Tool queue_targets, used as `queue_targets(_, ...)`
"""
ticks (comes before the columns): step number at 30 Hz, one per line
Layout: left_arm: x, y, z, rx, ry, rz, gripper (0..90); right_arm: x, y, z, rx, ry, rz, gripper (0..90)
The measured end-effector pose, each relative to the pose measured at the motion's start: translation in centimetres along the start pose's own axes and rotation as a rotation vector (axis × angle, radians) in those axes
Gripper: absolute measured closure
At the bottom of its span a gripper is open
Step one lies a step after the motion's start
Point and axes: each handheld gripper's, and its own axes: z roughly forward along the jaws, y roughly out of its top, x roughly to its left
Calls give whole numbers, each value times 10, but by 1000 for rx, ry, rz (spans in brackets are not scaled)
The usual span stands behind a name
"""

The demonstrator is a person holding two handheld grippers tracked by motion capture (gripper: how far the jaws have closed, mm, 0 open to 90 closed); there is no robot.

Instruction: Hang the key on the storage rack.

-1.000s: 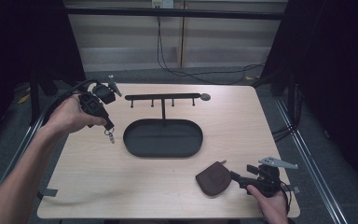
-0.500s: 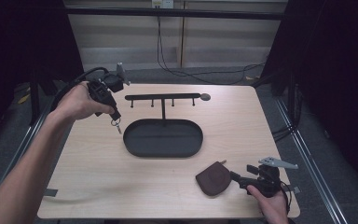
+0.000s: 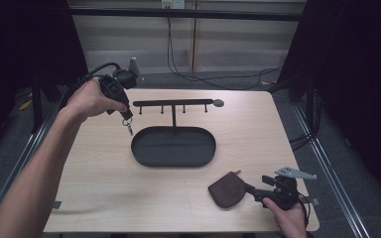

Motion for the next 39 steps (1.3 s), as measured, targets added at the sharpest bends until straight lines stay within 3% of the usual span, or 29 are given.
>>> queue_targets(8,6,13,2,5,3,-20,894,0,0,0,4,4,-2,159)
queue_targets(20,8,36,19,37,-2,-38,894,0,0,0,4,8,-2,158)
queue_targets(31,13,43,27,38,10,-61,894,0,0,0,8,11,-1,158)
queue_targets(39,17,46,34,35,48,-69,894,0,0,1,9,10,0,158)
